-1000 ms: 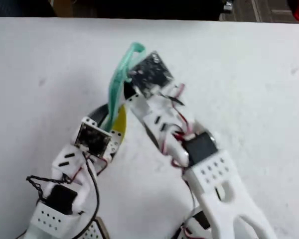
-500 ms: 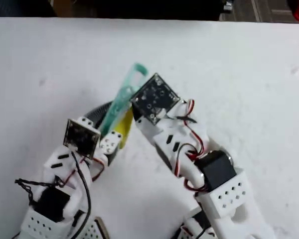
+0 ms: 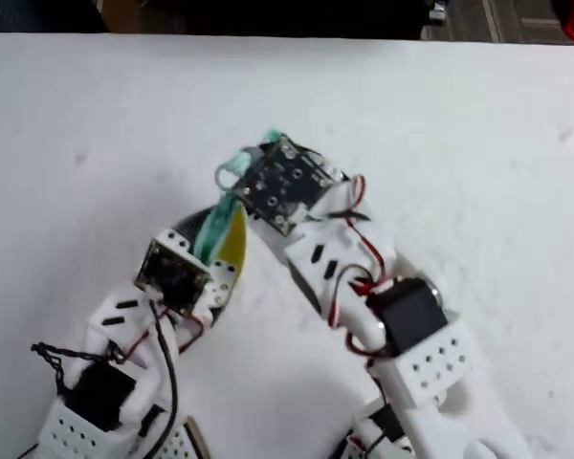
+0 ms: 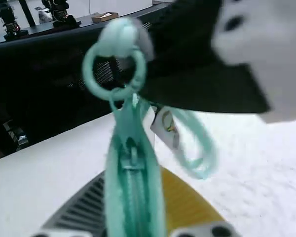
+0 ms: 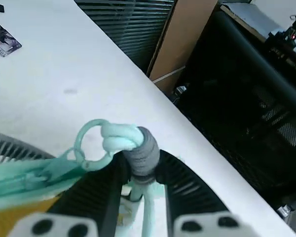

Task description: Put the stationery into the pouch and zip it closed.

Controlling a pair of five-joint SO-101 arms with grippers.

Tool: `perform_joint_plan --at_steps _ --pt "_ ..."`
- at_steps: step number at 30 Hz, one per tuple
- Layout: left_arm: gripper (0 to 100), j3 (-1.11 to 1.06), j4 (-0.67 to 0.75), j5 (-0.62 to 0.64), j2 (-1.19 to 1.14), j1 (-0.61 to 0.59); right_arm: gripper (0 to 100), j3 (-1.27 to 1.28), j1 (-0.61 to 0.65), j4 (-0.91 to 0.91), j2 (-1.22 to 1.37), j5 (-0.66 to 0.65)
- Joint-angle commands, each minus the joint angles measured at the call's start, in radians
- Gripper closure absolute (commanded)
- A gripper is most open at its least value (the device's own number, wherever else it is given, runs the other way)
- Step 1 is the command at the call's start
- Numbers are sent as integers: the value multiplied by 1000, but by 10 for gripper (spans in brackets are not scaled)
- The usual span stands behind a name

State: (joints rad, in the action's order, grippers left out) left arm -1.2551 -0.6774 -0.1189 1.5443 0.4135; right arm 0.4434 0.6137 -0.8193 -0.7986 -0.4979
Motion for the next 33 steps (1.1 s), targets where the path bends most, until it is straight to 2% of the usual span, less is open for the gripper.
perform_joint_plan --at_steps 1,4,8,13,17,22,33 --pt "974 -11 -5 -31 -16 38 982 -63 -70 59 44 -18" --pt "969 -11 -9 -34 -16 36 982 -66 -128 70 56 -18" --pt "967 -11 -9 -34 -16 36 982 -66 -137 44 53 -21" --pt "880 -6 -37 -32 -16 13 982 -66 -143 47 53 -18" --pt "985 -9 -29 -34 -16 18 982 -66 -137 47 53 -18" --pt "977 -11 -31 -71 -16 19 982 -68 -168 90 61 -18" --pt "978 -11 -37 -74 -16 19 982 -68 -334 174 159 -18"
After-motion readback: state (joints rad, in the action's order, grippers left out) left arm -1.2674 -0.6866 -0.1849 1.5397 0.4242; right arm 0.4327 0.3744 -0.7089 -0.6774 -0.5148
